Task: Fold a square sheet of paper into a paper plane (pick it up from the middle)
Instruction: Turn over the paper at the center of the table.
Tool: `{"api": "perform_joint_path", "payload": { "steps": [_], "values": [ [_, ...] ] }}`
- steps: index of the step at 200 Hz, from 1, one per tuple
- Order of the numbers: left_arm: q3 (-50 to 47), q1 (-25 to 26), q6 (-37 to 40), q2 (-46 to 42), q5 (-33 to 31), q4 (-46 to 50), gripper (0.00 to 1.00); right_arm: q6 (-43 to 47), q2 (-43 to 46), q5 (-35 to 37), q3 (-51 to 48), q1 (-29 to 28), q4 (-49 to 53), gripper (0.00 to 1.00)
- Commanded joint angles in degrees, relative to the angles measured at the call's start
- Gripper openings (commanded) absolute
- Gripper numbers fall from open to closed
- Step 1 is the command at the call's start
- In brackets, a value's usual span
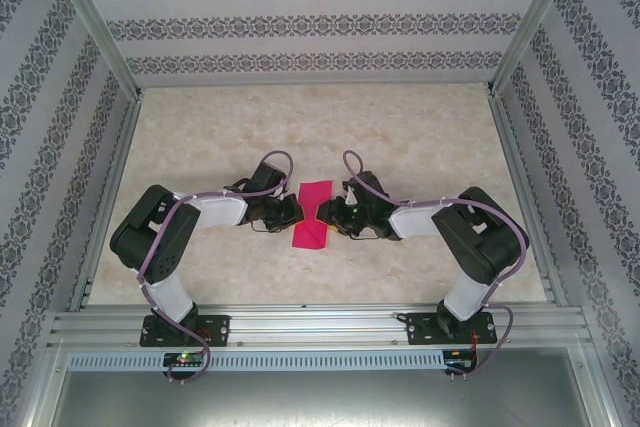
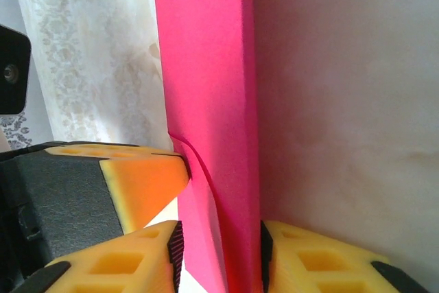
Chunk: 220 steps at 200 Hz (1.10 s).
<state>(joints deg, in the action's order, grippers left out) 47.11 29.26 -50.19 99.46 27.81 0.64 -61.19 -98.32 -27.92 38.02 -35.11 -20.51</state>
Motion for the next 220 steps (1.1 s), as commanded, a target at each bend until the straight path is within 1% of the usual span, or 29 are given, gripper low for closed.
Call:
{"api": "perform_joint_path", "payload": {
  "steps": [1, 37, 45, 63, 82, 101, 112, 123, 128, 137, 163, 177, 189, 201, 203, 216, 220],
  "values": [
    [-0.28, 0.46, -0.49, -1.00, 0.25, 0.61, 0.09, 1.34, -1.06, 0.06, 0.50, -0.83, 0.37, 0.32],
    [-0.84, 0.54, -0.02, -3.64, 1.11, 0.14, 0.11, 2.21, -0.19, -0.20, 0.90, -0.83, 1.04, 0.21],
    [-1.08, 0.48, -0.02, -4.76, 0.73, 0.30, 0.12, 2.55, 0.47, -0.10, 0.92, -0.79, 1.30, 0.17],
    [-1.71, 0.48, 0.10, -8.00, -1.43, 1.72, 0.12, 4.00, 2.88, 0.36, 1.22, -0.57, 3.72, 0.14],
    [-2.49, 0.46, 0.63, -12.84, -4.94, 3.93, 0.14, 7.06, 7.41, 1.89, 2.07, -0.14, 9.68, 0.06],
    [-2.66, 0.55, 1.93, -18.61, -10.52, 8.46, 0.14, 12.86, 13.28, 6.06, 4.95, -0.03, 20.99, 0.05],
    [-3.11, 0.48, 2.51, -22.06, -14.24, 10.65, 0.15, 16.67, 16.63, 9.29, 7.15, -0.11, 29.09, 0.03],
    [-3.84, 0.49, 2.81, -26.07, -17.59, 12.13, 0.16, 19.94, 19.86, 14.00, 9.63, -0.30, 37.34, 0.04],
    [-4.25, 0.50, 2.88, -27.85, -19.01, 12.77, 0.18, 21.37, 21.32, 15.94, 10.71, -0.42, 40.84, 0.04],
    [-4.95, 0.52, 3.08, -30.75, -21.44, 13.72, 0.20, 23.55, 23.83, 21.07, 12.74, -0.90, 47.20, 0.04],
    [-7.34, 0.41, 2.95, -37.61, -26.63, 14.48, 0.27, 28.36, 28.24, 41.67, 20.88, -4.61, 66.23, 0.03],
    [-8.65, 0.42, 2.92, -40.15, -28.55, 14.09, 0.29, 28.03, 27.64, 52.78, 25.86, -6.93, 76.33, 0.00],
    [-9.50, 0.41, 2.53, -41.69, -30.69, 14.04, 0.30, 26.66, 25.38, 59.57, 30.15, -8.23, 83.52, 0.00],
    [-10.55, 0.37, 1.93, -43.11, -32.49, 13.78, 0.31, 24.99, 22.74, 63.22, 32.98, -9.49, 88.37, 0.01],
    [-10.70, 0.36, 1.83, -43.32, -32.81, 13.79, 0.32, 24.85, 22.32, 63.49, 33.28, -9.63, 88.74, 0.01],
    [-11.54, 0.33, 0.66, -44.85, -35.02, 14.29, 0.34, 25.38, 18.91, 63.24, 34.40, -10.84, 89.03, 0.02],
    [-11.86, 0.28, 0.40, -45.33, -35.55, 14.44, 0.37, 25.57, 17.69, 62.97, 34.75, -11.21, 88.98, 0.02]
  ]
}}
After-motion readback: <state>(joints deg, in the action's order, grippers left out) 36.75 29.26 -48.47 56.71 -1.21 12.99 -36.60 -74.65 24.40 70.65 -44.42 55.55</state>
